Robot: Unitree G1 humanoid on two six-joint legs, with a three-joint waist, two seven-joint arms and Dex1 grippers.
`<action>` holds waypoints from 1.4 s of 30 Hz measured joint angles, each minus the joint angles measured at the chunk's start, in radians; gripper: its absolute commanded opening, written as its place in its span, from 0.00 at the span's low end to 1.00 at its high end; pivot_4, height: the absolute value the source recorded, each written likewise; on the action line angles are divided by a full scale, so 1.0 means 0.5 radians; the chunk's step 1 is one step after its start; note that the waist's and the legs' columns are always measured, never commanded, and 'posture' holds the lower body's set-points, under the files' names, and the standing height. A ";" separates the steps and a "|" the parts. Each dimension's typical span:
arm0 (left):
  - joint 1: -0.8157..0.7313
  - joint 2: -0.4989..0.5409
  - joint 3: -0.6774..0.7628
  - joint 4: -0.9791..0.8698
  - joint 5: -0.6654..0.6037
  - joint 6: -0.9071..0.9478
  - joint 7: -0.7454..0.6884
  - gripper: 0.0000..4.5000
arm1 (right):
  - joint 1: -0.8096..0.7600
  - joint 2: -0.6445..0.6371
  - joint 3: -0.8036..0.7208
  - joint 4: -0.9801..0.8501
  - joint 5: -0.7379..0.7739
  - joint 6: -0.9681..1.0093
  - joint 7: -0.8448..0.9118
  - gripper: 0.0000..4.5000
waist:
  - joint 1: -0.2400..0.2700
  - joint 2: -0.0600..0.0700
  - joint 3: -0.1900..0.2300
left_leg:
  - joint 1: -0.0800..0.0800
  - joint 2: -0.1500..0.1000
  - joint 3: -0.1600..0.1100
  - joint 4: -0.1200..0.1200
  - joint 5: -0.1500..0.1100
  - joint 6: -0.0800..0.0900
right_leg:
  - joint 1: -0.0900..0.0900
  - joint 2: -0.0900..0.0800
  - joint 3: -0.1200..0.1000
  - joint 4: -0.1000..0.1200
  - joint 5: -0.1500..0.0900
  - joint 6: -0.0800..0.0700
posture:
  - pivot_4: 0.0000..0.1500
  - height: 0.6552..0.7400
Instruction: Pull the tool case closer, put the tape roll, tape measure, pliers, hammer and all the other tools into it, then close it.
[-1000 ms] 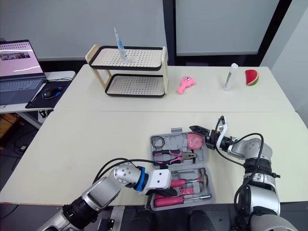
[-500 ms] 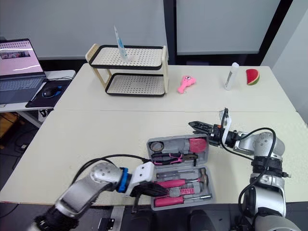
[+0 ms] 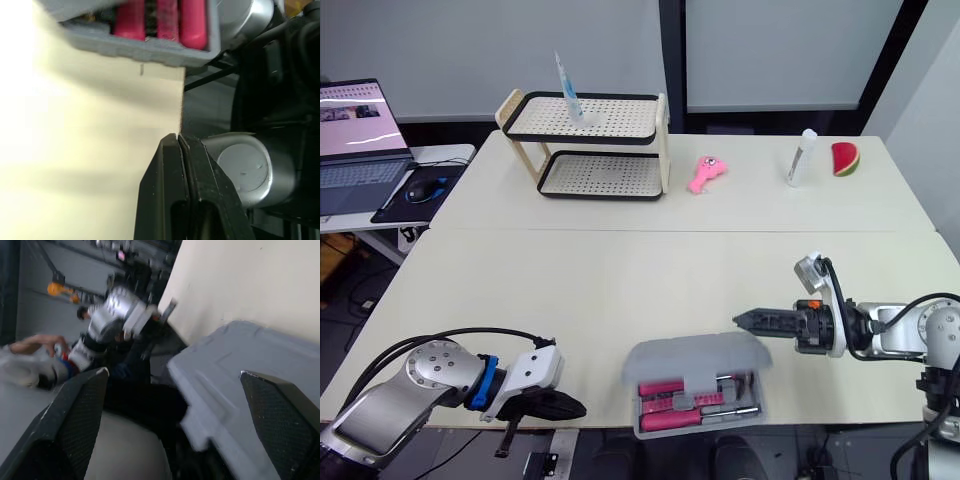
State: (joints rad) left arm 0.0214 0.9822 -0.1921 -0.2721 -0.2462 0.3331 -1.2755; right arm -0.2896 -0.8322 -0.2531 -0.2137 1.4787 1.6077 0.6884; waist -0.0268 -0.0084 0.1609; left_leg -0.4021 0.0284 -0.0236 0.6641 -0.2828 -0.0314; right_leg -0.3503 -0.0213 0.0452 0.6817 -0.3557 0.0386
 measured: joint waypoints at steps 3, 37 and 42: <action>-0.029 -0.102 -0.037 0.055 0.057 -0.073 0.056 0.00 | 0.169 -0.163 0.008 -0.326 -0.071 -0.106 0.056 0.99 | 0.002 -0.001 0.001 | -0.001 -0.001 0.000 0.000 0.000 0.000 | 0.000 0.001 -0.001 -0.001 0.000 0.000 | 1.00 1.00; -0.392 -0.706 -0.442 0.290 0.564 -0.095 0.478 0.00 | 0.722 -0.359 1.052 -0.367 -2.962 -2.488 0.454 0.00 | 0.042 -0.005 -0.001 | 0.004 -0.004 0.000 0.009 0.001 -0.001 | 0.008 0.000 -0.003 0.001 0.000 0.001 | 1.00 1.00; -0.412 -0.743 -0.441 0.349 0.574 -0.155 0.477 0.00 | 0.727 -0.334 1.030 -0.367 -2.999 -2.458 0.453 0.00 | 0.049 -0.005 -0.001 | 0.004 -0.004 -0.001 0.012 0.001 -0.001 | 0.011 0.000 -0.003 0.001 0.000 0.001 | 1.00 1.00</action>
State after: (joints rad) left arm -0.1845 0.6108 -0.4128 -0.0976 0.0409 0.2554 -1.0369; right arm 0.0737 -0.9991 0.2621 -0.3970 -0.0206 0.3788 0.9148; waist -0.0023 -0.0110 0.1603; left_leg -0.3999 0.0265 -0.0243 0.6702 -0.2826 -0.0320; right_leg -0.3449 -0.0215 0.0435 0.6821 -0.3558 0.0389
